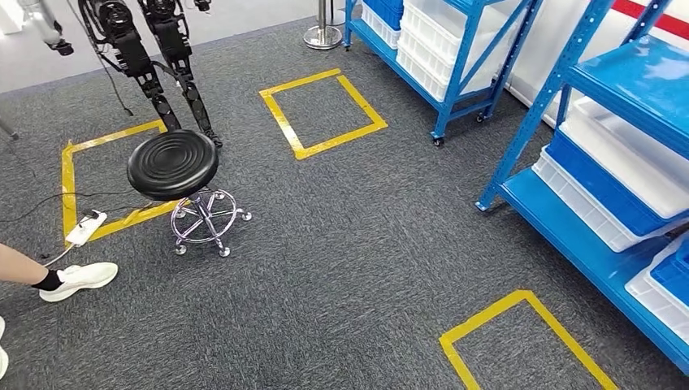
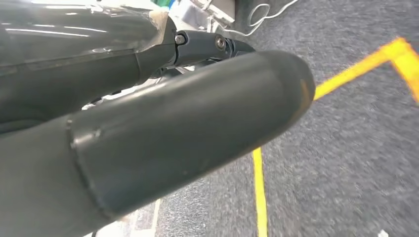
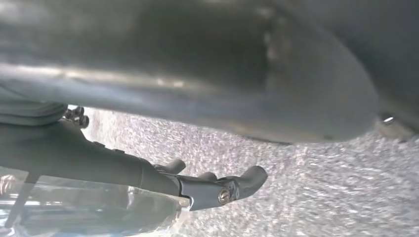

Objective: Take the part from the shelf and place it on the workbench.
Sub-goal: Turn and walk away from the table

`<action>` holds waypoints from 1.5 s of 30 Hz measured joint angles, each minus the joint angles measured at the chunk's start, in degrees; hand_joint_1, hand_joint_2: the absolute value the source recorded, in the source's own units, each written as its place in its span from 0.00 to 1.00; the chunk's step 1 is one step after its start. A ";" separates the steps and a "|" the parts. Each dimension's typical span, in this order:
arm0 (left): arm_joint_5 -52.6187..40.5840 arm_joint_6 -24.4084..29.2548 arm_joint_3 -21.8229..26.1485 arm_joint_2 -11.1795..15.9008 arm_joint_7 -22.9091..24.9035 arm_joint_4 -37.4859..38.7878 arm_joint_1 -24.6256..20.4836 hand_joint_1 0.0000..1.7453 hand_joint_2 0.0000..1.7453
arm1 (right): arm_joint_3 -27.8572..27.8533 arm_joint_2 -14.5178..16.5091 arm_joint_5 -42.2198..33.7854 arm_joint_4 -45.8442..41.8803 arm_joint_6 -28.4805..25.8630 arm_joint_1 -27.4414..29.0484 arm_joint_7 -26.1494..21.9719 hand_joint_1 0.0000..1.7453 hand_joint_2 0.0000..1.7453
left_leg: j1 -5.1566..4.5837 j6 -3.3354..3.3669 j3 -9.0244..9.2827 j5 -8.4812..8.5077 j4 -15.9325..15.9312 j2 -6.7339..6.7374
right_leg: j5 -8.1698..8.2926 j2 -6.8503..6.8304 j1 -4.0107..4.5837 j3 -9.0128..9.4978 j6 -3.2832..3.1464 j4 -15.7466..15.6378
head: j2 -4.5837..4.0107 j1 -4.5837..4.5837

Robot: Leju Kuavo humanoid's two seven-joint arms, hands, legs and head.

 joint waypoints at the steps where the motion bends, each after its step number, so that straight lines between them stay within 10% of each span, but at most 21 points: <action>1: 0.01 -0.01 0.00 -0.01 -0.01 0.00 0.03 0.00 0.00 | -0.07 0.04 -0.01 0.00 0.00 -0.01 0.00 0.00 0.00 | 0.15 -0.15 -1.05 -1.67 2.55 -2.01 | 0.16 0.66 -0.32 0.23 -0.48 -0.09 | 0.00 -0.07; 5: 0.01 -0.09 0.02 0.14 -0.02 0.01 0.53 0.00 0.00 | -0.29 0.22 -0.29 0.00 -0.07 0.13 -0.01 0.00 0.00 | 0.18 -0.28 -6.76 -6.10 13.93 -5.21 | 0.20 3.89 0.18 0.29 -1.07 -0.06 | 0.00 -0.16; 9: -0.08 -0.17 0.00 0.17 -0.02 0.01 0.53 0.00 0.00 | -0.35 0.20 -0.32 0.00 -0.14 0.64 0.26 0.00 0.00 | 0.69 -0.23 -2.11 1.31 2.25 -7.75 | 0.14 7.18 0.35 0.54 -0.75 0.16 | 0.00 -0.14; 13: -0.63 -0.19 -0.68 0.05 -0.03 0.02 -0.28 0.00 0.00 | -0.37 0.09 -0.14 0.01 0.22 0.91 1.44 0.00 0.00 | 0.33 0.69 -0.83 2.20 -1.26 -8.16 | 0.42 9.19 0.57 -0.74 0.77 0.11 | 0.00 -0.23; 17: -0.55 -0.06 -1.12 -0.12 0.01 0.02 -0.95 0.00 0.00 | -0.40 0.02 0.51 0.02 0.22 0.88 1.78 0.00 0.00 | 0.25 2.30 -0.64 2.65 -1.94 -5.12 | -3.34 3.54 0.59 -4.50 0.90 7.39 | 0.00 0.20; 20: -0.22 -0.03 -1.10 -0.09 -0.02 0.02 -0.28 0.00 0.00 | -0.40 0.01 1.16 0.02 -0.20 0.88 1.03 0.00 0.00 | 0.04 2.54 -0.66 2.44 -1.90 -2.31 | -6.80 2.03 0.24 -9.00 1.20 16.48 | 0.00 0.38; 23: 0.00 -0.03 -1.05 -0.11 -0.01 0.02 0.17 0.00 0.00 | -0.40 -0.08 2.09 0.02 -0.60 0.97 0.42 0.00 0.00 | 0.04 2.15 -0.32 2.12 -1.87 -0.15 | -3.29 0.25 -0.13 -4.48 2.71 8.53 | 0.00 0.44; 26: 0.40 0.12 -1.03 -0.12 -0.02 0.02 0.38 0.00 0.00 | -0.40 -0.16 2.56 0.02 -0.50 0.96 0.36 0.00 0.00 | -0.32 1.11 0.37 1.54 -1.81 1.28 | -0.53 -2.73 0.30 -0.25 2.15 0.63 | 0.00 0.38; 29: 0.77 0.63 -1.00 -0.15 0.03 0.02 0.29 0.00 0.00 | -0.38 -0.28 2.95 0.02 0.50 0.97 0.60 0.00 0.00 | 0.01 0.10 1.11 1.11 -1.85 2.21 | -0.23 -1.08 0.34 -0.37 0.90 0.37 | 0.00 0.19; 33: 0.60 1.21 -1.00 -0.12 -0.01 0.02 0.24 0.00 0.00 | -0.38 -0.32 2.85 0.04 1.36 1.00 1.56 0.00 0.00 | 0.49 -0.61 -2.87 -4.97 7.90 -4.11 | 0.23 1.64 -0.30 0.15 -0.78 0.00 | 0.00 -0.37; 35: 0.48 1.31 -1.01 -0.01 -0.03 0.02 0.30 0.00 0.00 | -0.38 -0.20 2.68 0.04 1.36 1.05 1.63 0.00 0.00 | 0.48 -0.66 -5.98 -6.87 13.83 -5.09 | 0.27 3.36 -0.06 0.14 -0.96 0.02 | 0.00 -0.41; 39: 0.53 1.16 -1.00 0.07 -0.03 0.02 0.22 0.00 0.00 | -0.38 0.02 2.32 0.04 1.11 1.06 1.34 0.00 0.00 | 0.69 -0.30 -2.28 0.39 3.88 -7.40 | 0.28 6.91 0.13 0.54 -0.84 0.15 | 0.00 -0.44; 42: 0.64 1.09 -1.04 0.15 -0.38 0.02 0.09 0.00 0.00 | -0.39 0.08 2.25 0.04 1.08 1.00 1.25 0.00 0.00 | 0.58 0.14 -0.27 1.85 -1.46 -10.04 | 0.55 8.83 0.38 -0.18 0.06 0.21 | 0.00 -0.44; 45: 0.69 1.06 -1.03 0.07 -0.49 0.02 -0.15 0.00 0.00 | -0.40 0.02 2.22 0.04 1.04 1.18 1.24 0.00 0.00 | 0.39 1.38 -0.03 2.47 -2.28 -7.75 | 0.58 8.84 0.32 -1.44 1.20 0.71 | 0.00 -0.44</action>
